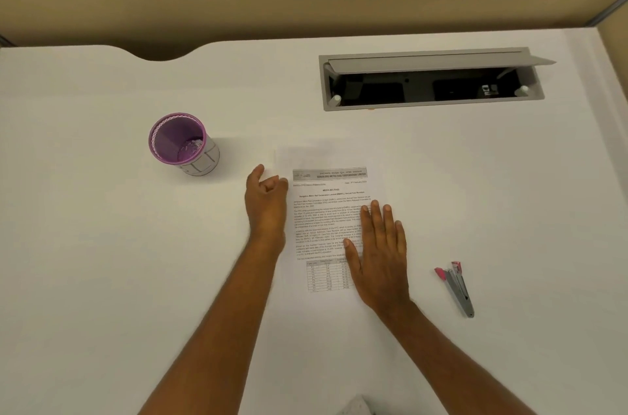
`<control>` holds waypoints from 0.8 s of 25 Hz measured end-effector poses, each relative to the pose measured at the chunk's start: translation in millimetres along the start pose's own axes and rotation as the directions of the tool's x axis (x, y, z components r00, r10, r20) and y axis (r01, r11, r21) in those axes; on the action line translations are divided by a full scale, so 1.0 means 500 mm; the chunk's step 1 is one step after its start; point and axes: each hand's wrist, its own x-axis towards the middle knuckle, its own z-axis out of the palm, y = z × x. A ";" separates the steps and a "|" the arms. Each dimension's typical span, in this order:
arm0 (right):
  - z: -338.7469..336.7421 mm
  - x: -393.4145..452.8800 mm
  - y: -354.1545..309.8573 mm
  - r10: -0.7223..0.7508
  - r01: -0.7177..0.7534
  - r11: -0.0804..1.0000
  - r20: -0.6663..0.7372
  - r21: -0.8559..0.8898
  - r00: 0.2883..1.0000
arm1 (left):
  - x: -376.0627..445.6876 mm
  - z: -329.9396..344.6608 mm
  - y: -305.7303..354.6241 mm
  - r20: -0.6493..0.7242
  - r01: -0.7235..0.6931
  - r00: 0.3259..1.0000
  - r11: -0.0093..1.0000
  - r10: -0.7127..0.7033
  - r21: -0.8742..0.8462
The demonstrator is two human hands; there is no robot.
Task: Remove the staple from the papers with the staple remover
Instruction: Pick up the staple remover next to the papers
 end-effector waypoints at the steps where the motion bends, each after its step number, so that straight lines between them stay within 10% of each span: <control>1: -0.002 -0.001 -0.001 0.002 -0.002 1.000 0.007 0.017 1.000 | 0.005 -0.004 0.007 0.033 0.050 0.998 0.998 -0.049 -0.042; 11: -0.109 0.059 -0.177 0.102 -0.142 0.753 0.099 0.642 0.990 | -0.086 -0.004 0.022 0.210 0.026 0.978 0.999 -0.016 -0.046; 20: -0.190 0.025 -0.171 0.285 -0.356 0.477 0.242 0.803 0.928 | -0.207 -0.015 0.037 0.367 -0.194 0.920 0.972 0.135 0.131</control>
